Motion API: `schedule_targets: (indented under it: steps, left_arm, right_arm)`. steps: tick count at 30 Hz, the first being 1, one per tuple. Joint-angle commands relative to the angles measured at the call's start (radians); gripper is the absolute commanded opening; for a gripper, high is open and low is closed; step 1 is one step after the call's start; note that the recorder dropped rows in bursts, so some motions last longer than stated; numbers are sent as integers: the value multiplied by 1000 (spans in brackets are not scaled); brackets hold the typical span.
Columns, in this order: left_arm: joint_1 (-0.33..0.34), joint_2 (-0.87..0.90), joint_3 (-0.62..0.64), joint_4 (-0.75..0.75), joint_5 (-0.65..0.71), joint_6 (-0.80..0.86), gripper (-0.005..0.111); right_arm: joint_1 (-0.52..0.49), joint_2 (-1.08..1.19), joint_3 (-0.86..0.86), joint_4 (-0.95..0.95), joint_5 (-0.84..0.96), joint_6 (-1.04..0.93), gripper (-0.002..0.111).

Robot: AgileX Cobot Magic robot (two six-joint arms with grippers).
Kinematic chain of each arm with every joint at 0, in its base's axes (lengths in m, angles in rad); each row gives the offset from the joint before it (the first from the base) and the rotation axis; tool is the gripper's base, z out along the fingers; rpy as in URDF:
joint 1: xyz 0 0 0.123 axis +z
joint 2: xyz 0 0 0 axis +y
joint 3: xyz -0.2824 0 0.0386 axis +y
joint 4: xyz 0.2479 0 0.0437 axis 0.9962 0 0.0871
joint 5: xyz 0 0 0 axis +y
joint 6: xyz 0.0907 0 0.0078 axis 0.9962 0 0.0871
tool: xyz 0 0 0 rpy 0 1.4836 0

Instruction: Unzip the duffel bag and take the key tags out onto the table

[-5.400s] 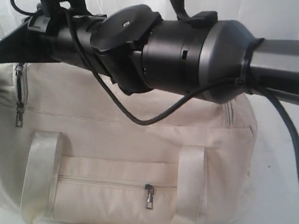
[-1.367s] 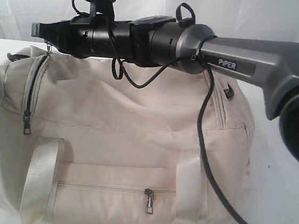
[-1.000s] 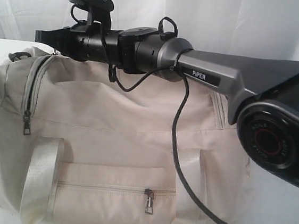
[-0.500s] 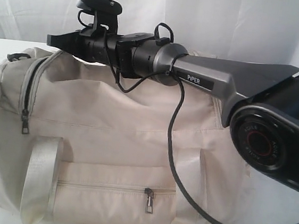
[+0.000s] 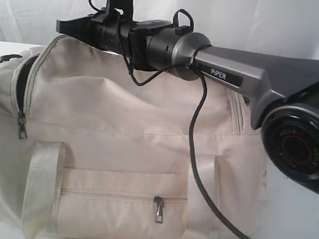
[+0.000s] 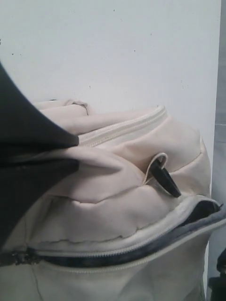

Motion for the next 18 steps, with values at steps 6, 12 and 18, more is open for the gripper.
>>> schedule_targets:
  steps: [6, 12, 18]
  left_arm:
    - [2, -9, -3, -1, 85, -10, 0]
    - [2, -9, -3, -1, 92, -10, 0]
    - [2, -7, -3, -1, 96, -10, 0]
  right_arm:
    - [-24, -115, 160, -9, -128, -124, 0]
    - [-60, -179, 257, -7, -128, -122, 0]
    - [-109, -262, 356, -9, -128, -122, 0]
